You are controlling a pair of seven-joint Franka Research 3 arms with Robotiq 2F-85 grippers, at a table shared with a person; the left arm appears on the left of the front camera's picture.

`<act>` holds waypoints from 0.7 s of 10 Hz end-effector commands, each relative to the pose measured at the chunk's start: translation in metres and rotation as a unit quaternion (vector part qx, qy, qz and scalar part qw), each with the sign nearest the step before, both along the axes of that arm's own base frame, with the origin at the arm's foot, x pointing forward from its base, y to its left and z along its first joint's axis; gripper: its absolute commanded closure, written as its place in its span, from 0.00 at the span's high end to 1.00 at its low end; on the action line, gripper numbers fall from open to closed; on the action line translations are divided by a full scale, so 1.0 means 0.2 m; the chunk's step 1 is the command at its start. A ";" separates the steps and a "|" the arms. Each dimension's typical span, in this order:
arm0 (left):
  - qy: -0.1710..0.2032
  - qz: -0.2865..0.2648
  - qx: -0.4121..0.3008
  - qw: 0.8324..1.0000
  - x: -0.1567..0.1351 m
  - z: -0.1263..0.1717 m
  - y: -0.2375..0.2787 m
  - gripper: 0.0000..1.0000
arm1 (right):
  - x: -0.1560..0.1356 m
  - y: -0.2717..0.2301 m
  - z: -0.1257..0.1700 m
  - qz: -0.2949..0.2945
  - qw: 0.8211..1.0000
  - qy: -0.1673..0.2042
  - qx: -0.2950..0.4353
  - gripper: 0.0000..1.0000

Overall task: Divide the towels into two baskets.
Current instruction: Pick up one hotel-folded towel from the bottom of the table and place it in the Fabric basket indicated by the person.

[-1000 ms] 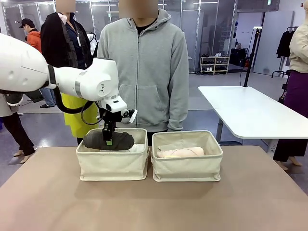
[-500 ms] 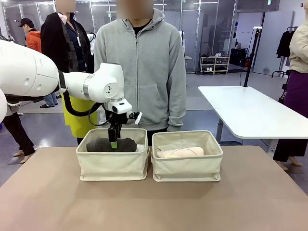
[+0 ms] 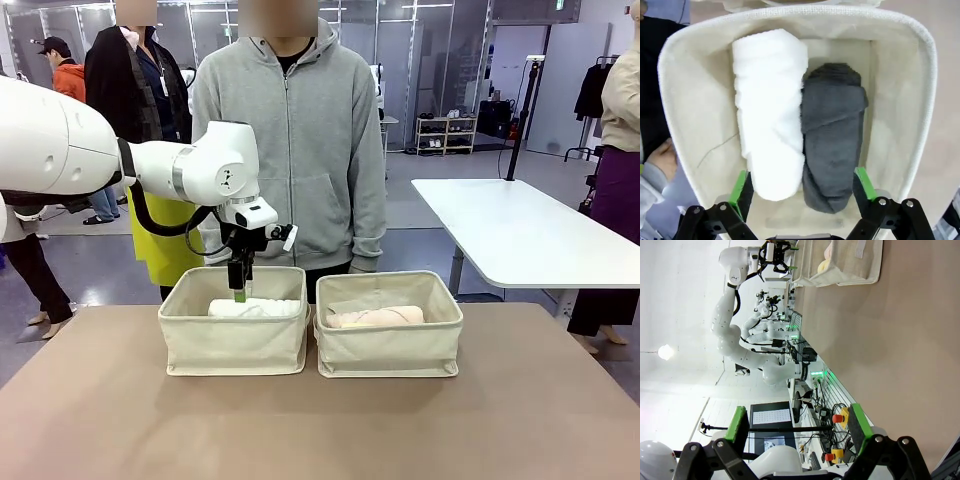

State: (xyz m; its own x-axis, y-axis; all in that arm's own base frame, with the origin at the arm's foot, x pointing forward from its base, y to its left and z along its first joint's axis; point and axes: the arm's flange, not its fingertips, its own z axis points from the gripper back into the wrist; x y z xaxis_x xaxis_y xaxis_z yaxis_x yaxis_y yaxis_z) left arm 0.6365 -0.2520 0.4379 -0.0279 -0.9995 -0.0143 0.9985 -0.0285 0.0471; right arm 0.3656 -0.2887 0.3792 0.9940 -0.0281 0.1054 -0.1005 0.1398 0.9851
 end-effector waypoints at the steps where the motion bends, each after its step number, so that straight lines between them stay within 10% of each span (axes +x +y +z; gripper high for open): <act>1: 0.000 -0.009 0.001 1.000 0.01 -0.01 0.01 1.00 | -0.02 0.01 0.02 0.002 1.000 0.003 -0.004 1.00; 7: 0.000 -0.009 0.001 1.000 0.01 -0.01 0.01 1.00 | -0.02 0.01 0.02 0.002 1.000 0.003 -0.004 1.00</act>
